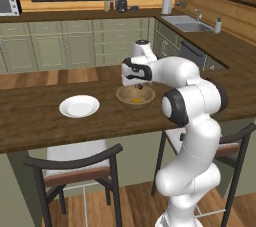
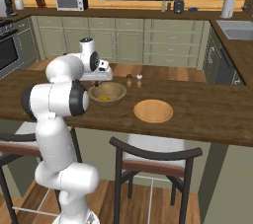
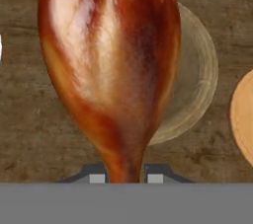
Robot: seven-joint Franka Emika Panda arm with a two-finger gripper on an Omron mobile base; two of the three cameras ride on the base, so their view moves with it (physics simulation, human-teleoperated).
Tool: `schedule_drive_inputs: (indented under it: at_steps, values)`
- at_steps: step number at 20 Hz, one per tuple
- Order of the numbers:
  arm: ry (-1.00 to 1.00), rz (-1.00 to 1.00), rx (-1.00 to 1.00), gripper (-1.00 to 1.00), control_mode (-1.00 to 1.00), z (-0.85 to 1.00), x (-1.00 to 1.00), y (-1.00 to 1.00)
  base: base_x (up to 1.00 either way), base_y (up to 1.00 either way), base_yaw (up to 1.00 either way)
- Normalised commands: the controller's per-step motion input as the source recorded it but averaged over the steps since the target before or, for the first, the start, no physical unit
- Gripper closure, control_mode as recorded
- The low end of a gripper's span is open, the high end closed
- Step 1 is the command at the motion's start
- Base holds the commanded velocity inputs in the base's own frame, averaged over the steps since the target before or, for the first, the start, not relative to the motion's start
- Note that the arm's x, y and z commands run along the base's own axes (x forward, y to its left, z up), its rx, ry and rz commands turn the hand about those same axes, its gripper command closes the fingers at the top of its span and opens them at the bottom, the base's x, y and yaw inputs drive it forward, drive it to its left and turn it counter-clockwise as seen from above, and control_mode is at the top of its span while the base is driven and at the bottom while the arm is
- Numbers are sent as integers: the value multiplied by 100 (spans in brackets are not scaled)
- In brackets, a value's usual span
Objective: Pick the chicken drumstick and lemon from their plates and place them in the bowl. Then put the bowl in the fridge.
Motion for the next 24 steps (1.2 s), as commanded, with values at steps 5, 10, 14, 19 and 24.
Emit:
schedule_drive_inputs:
  at_steps: [5, 10, 14, 19, 24]
  values:
    - [7, -25, 0, 100, -100, -72, 12, -48, 0, 0, 0]
    - [0, -9, 0, 100, -100, -53, 3, -6, 0, 0, 0]
    - [0, -2, 0, 100, -100, -45, 19, 0, 0, 0, 0]
    - [1, 0, 1, 100, -100, -37, 3, 0, 0, 0, 0]
    - [0, 0, 2, 100, -100, -4, 15, -2, 0, 0, 0]
